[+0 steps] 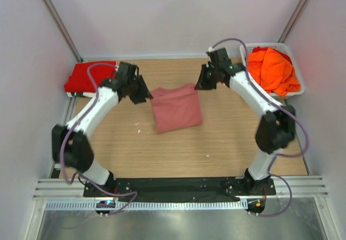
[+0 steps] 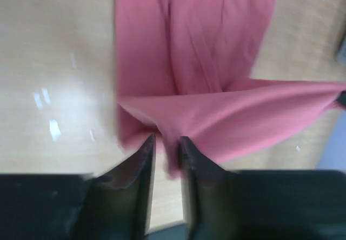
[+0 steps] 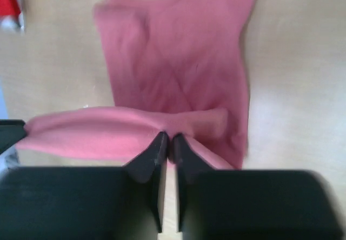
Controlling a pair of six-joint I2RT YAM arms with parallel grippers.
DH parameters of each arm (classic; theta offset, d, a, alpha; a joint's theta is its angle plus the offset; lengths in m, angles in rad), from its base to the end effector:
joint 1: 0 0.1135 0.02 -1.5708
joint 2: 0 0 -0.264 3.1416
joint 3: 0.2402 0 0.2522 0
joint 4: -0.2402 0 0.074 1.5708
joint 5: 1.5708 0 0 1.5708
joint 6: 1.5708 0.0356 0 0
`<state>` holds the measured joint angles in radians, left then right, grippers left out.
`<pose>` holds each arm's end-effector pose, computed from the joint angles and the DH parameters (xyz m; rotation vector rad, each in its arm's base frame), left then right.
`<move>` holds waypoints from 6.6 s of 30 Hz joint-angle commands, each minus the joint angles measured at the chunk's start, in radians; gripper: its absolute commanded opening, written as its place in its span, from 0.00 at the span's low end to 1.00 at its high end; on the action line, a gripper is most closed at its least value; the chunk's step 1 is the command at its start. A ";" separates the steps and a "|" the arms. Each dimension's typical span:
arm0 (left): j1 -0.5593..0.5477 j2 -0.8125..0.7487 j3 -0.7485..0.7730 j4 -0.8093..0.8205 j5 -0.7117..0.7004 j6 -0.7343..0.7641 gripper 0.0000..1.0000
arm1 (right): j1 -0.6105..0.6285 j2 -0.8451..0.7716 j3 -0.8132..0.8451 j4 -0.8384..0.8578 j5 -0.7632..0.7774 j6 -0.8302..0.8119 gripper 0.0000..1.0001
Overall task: Fold and stack the t-shirts
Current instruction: Fold the tshirt, then neatly place the folded tshirt to the corner
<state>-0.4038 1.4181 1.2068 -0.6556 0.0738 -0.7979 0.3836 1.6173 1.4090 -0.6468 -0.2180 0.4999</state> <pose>0.2774 -0.1214 0.2982 -0.4626 2.4927 -0.6035 0.3270 0.1403 0.3032 0.0433 2.5094 0.6490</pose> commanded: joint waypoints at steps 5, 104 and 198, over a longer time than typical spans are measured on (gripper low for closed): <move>0.270 0.917 1.099 -0.445 0.358 0.221 0.84 | -0.124 0.845 1.284 -0.420 0.059 -0.066 1.00; -0.155 0.485 0.178 0.366 0.011 0.048 0.42 | -0.157 0.447 -0.329 0.890 -0.434 0.127 0.22; 0.255 0.824 1.220 -0.495 -0.320 0.595 0.00 | -0.015 -0.873 -0.648 0.053 -0.248 -0.060 0.91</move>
<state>-0.1551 2.2379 2.3360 -0.9985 -0.0917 -0.2771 0.3653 0.7609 0.7258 -0.5980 -0.4355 0.4648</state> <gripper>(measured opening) 0.023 0.903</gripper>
